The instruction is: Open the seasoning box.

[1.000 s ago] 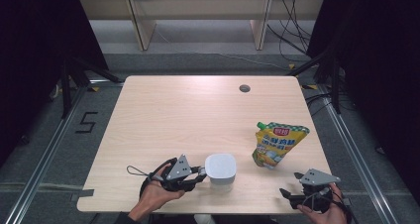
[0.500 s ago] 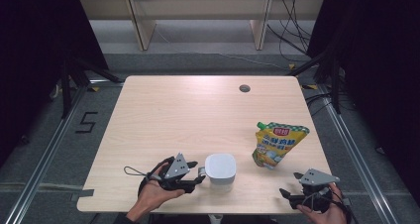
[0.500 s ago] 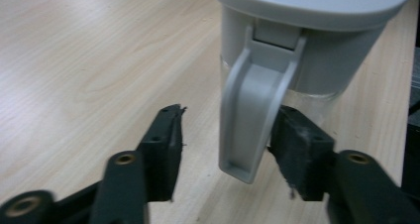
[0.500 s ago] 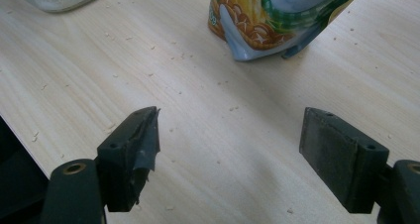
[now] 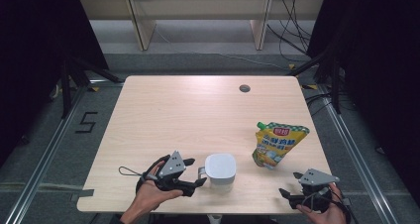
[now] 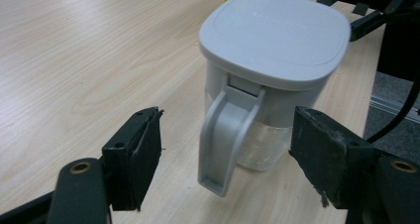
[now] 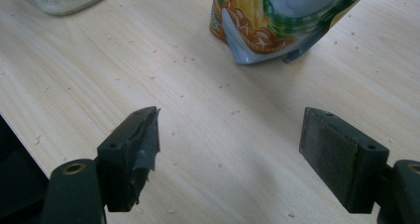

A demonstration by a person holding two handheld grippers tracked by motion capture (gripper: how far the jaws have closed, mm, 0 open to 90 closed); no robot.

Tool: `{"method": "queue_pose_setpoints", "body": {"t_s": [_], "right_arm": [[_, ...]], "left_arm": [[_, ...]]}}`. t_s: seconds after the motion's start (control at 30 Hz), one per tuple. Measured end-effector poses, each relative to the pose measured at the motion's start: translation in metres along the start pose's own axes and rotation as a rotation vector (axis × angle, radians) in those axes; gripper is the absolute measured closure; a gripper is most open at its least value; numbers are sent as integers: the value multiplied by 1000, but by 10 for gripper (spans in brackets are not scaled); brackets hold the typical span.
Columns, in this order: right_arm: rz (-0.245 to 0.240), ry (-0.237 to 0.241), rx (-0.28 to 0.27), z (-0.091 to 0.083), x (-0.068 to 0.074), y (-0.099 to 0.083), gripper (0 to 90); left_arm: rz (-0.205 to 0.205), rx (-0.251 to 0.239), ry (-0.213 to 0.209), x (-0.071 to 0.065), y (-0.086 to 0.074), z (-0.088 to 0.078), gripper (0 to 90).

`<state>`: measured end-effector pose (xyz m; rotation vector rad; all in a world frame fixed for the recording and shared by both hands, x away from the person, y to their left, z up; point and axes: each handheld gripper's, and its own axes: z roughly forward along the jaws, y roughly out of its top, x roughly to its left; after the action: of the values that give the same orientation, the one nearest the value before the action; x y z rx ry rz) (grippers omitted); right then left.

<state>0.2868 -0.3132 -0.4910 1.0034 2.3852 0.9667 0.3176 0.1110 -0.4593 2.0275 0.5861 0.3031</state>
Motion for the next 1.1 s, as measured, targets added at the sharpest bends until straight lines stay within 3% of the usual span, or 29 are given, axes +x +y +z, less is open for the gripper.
{"method": "queue_pose_setpoints", "body": {"t_s": [0.03, 0.1, 0.2, 0.27, 0.33, 0.47, 0.53, 0.6, 0.63, 0.7, 0.73, 0.8, 0.87, 0.93, 0.97, 1.1], "right_arm": [[0, 1, 0, 0, 0, 0, 245], [19, 3, 5, 0, 1, 1, 243], [37, 2, 3, -1, 2, 1, 240], [33, -5, 1, -1, 1, 1, 238], [22, -20, -3, -1, 0, 1, 236], [59, -5, -14, -2, 2, 1, 226], [46, -6, -37, -2, 2, 2, 225], [83, 8, -29, -3, 7, 4, 226], [73, 6, -30, -2, 6, 4, 226], [52, 4, -42, -1, 5, 4, 226], [59, 12, -39, -1, 5, 4, 226], [61, 17, -39, -1, 6, 5, 227], [46, 14, -53, -1, 6, 6, 230], [85, 13, -46, -2, 9, 6, 232], [48, 9, -59, -1, 6, 6, 232], [44, 25, -75, -1, 7, 8, 241]], "left_arm": [[-36, -9, 5, -3, 0, 0, 275], [-23, -12, 1, -3, 2, -3, 280], [-37, -28, 7, -4, 4, -6, 284], [-62, -45, 5, -6, 6, -8, 304], [-54, -63, 7, -5, 8, -9, 349], [-45, -88, -7, -8, 13, -12, 517], [-44, -90, -18, -9, 14, -12, 593], [-24, -86, -8, -11, 17, -13, 680], [-42, -96, -4, -13, 18, -12, 716], [-12, -87, 8, -12, 23, -13, 800], [-26, -89, 14, -14, 25, -12, 826], [-14, -84, 16, -14, 30, -10, 876], [-9, -79, 7, -14, 32, -9, 890], [-8, -73, 7, -13, 34, -8, 891], [-32, -80, 2, -13, 35, -6, 891], [-14, -60, 11, -9, 36, -4, 891]]}}
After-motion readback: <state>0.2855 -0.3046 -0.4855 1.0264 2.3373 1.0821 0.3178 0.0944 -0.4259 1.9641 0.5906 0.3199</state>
